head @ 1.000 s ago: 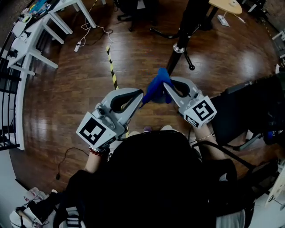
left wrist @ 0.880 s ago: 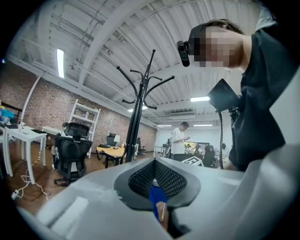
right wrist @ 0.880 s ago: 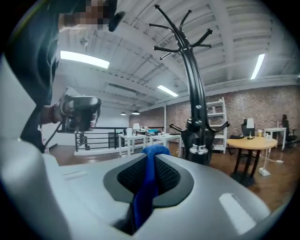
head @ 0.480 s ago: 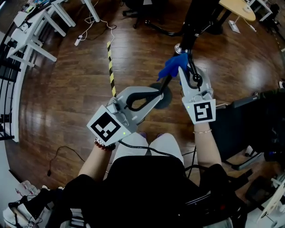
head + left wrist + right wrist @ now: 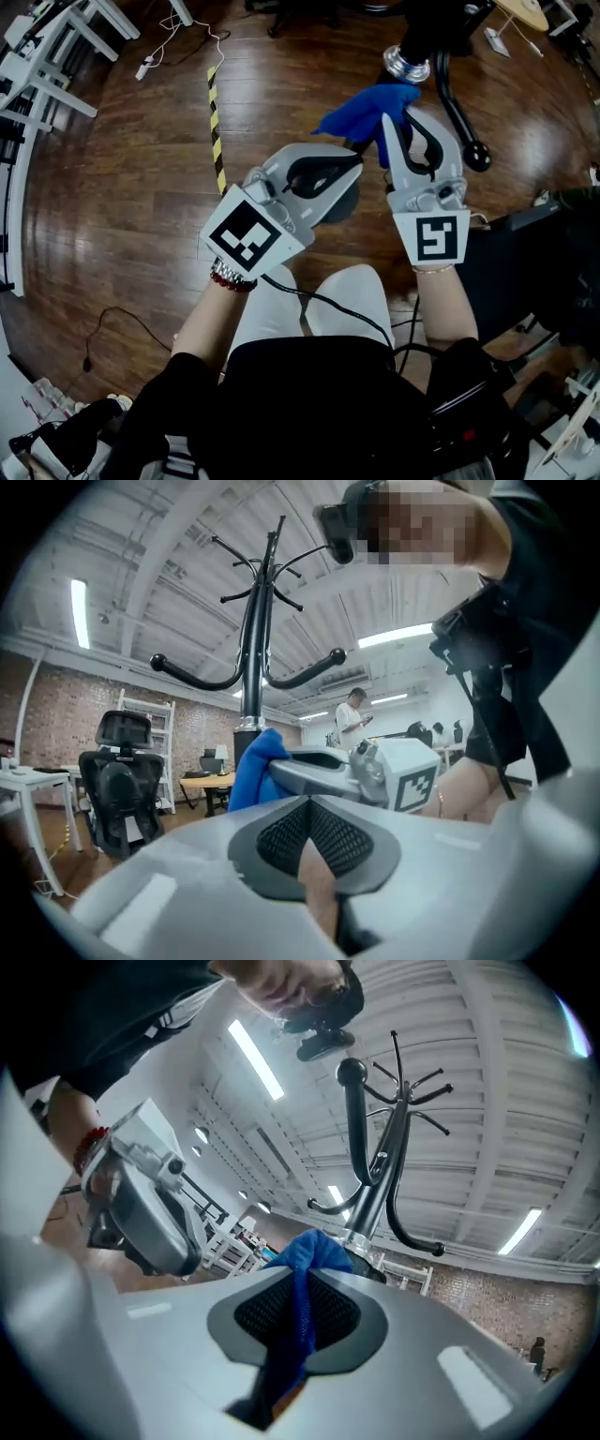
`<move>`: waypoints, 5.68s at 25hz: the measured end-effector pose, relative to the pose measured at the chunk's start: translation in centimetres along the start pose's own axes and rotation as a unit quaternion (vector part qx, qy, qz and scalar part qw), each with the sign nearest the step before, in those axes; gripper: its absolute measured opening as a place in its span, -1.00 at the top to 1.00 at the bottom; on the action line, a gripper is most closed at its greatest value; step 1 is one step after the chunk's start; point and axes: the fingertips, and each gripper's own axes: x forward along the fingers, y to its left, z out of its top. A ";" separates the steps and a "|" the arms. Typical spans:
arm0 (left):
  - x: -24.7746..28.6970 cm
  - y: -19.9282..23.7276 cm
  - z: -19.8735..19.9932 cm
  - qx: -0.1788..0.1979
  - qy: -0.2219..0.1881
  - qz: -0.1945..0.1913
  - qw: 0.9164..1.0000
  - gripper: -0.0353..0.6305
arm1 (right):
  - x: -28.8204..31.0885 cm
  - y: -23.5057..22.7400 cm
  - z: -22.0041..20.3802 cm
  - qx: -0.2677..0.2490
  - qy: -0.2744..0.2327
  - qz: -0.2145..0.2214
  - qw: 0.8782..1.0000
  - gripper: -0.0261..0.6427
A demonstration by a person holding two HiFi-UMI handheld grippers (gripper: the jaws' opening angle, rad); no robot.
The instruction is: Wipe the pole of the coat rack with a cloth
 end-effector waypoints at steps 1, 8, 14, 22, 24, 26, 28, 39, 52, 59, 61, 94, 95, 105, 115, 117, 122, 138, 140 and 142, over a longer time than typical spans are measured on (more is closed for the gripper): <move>0.3 0.5 -0.8 0.004 -0.005 0.006 1.000 0.88 | -0.3 0.2 -0.6 -0.006 -0.002 0.003 1.000 0.82; 0.3 3.0 -7.1 -0.004 -0.061 0.033 0.998 0.88 | -1.7 5.1 -7.6 -0.059 -0.003 0.054 0.997 0.82; 2.6 2.6 -16.6 0.018 -0.044 0.029 0.998 0.88 | -4.2 8.4 -15.9 -0.030 0.002 0.045 0.999 0.82; 5.2 1.1 -28.0 -0.026 -0.033 0.021 0.999 0.88 | -7.9 11.9 -27.2 -0.036 0.028 0.052 0.998 0.82; 6.0 0.7 -30.4 -0.030 -0.015 0.014 0.999 0.88 | -8.5 12.9 -29.8 -0.038 0.038 0.069 0.996 0.82; 6.6 0.0 -32.3 -0.024 0.002 -0.002 1.000 0.88 | -9.0 13.6 -31.6 -0.012 0.043 0.079 0.996 0.82; 7.0 -0.5 -34.0 -0.015 0.020 -0.018 1.000 0.88 | -9.5 14.3 -33.3 0.008 0.045 0.095 0.994 0.82; 7.5 -0.8 -42.1 -0.037 0.031 -0.025 0.999 0.88 | -10.8 19.5 -41.0 0.048 0.075 0.199 0.976 0.82; 6.0 0.0 -51.4 -0.134 0.017 0.029 0.990 0.88 | -14.1 25.7 -54.6 0.004 0.214 0.209 0.954 0.82; -4.0 5.2 -46.3 -0.122 -0.056 0.206 0.969 0.88 | -15.3 29.2 -61.3 0.006 0.270 0.227 0.936 0.82; -3.5 4.7 -45.0 -0.081 -0.062 0.199 0.975 0.88 | -15.7 30.3 -63.4 0.009 0.279 0.232 0.932 0.82; -1.5 -0.2 -45.5 -0.030 -0.043 0.114 0.992 0.88 | -18.9 33.1 -74.9 0.177 0.412 0.103 0.888 0.82; -1.5 -0.3 -45.6 -0.029 -0.041 0.113 0.992 0.88 | -18.6 32.9 -74.2 0.179 0.405 0.106 0.890 0.82; 0.7 -0.6 -46.6 -0.018 -0.010 0.086 0.996 0.88 | -16.5 28.9 -65.3 0.182 0.323 0.141 0.918 0.82; 2.5 1.0 -48.4 -0.043 -0.010 0.074 0.996 0.88 | -12.8 16.9 -51.4 0.250 0.153 0.070 0.954 0.82; 3.0 1.6 -49.2 -0.054 -0.007 0.076 0.996 0.88 | -11.6 15.5 -48.6 0.238 0.122 0.079 0.960 0.82; 2.6 2.5 -50.3 -0.094 -0.014 0.093 0.991 0.88 | -10.0 13.2 -42.4 0.242 0.069 0.069 0.965 0.82; 4.5 3.0 -53.3 -0.097 -0.011 0.064 0.993 0.88 | -2.1 1.6 -19.1 0.193 -0.131 0.064 0.970 0.83; 5.2 2.3 -52.0 -0.091 -0.031 0.053 0.994 0.88 | -2.3 0.5 -17.2 0.203 -0.150 0.070 0.965 0.83; 5.8 1.6 -50.7 -0.071 -0.042 0.041 0.996 0.88 | -2.4 -0.2 -15.4 0.208 -0.164 0.081 0.961 0.83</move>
